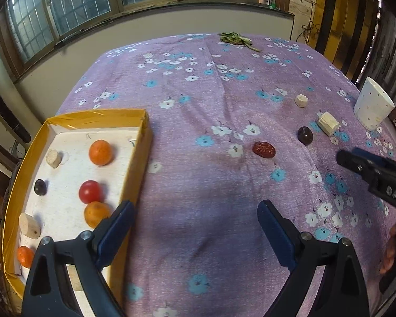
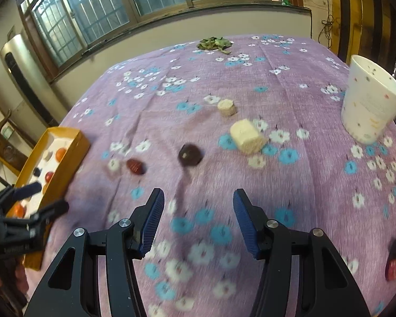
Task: Organize fruits
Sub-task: 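Grasp the dark plum with the right gripper while the left grasps the red date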
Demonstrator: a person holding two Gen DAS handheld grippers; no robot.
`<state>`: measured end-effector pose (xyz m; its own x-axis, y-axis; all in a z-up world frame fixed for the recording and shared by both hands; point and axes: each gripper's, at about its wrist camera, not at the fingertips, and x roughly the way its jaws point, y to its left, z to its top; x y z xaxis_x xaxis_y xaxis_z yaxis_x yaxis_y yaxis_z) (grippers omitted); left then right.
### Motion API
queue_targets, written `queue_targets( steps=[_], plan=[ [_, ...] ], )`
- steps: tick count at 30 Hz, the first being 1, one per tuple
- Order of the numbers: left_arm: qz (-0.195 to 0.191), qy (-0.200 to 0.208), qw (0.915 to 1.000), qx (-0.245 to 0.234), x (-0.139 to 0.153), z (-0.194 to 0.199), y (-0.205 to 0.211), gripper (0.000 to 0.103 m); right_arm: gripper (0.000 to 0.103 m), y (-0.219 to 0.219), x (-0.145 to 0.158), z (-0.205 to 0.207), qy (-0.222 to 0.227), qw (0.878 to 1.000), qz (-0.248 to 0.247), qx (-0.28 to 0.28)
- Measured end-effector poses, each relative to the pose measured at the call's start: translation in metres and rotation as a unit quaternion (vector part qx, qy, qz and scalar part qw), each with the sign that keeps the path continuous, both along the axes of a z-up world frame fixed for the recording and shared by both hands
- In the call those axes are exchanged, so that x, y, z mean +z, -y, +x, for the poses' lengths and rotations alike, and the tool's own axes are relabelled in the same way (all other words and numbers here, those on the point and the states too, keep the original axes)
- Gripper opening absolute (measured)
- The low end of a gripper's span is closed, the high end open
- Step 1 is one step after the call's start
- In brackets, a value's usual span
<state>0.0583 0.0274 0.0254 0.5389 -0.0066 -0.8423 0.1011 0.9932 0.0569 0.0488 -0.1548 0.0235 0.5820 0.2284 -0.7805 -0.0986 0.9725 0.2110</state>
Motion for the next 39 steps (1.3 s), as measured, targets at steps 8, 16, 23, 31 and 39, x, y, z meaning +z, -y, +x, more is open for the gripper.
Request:
queue_targets(
  steps=[8, 16, 23, 31, 39],
  plan=[
    [0.008, -0.011, 0.9999, -0.005, -0.005, 0.019, 0.024, 0.096, 0.054, -0.013, -0.018, 0.045, -0.009, 0.999, -0.017, 0.042],
    [0.011, -0.019, 0.9997, -0.014, -0.008, 0.037, 0.040, 0.096, 0.024, -0.025, -0.031, 0.055, -0.010, 0.995, -0.035, 0.088],
    [-0.014, -0.034, 0.9990, -0.025, -0.020, 0.059, 0.056, 0.095, 0.024, -0.010, -0.021, 0.042, 0.002, 0.996, -0.023, 0.083],
    [-0.035, -0.047, 0.9977, -0.034, -0.041, 0.074, 0.068, 0.060, 0.024, 0.011, -0.018, 0.030, -0.003, 0.998, -0.007, 0.064],
    [-0.073, -0.040, 0.9959, -0.034, -0.036, 0.069, 0.051, 0.034, 0.024, 0.014, -0.015, 0.014, -0.006, 0.999, 0.003, 0.049]
  ],
)
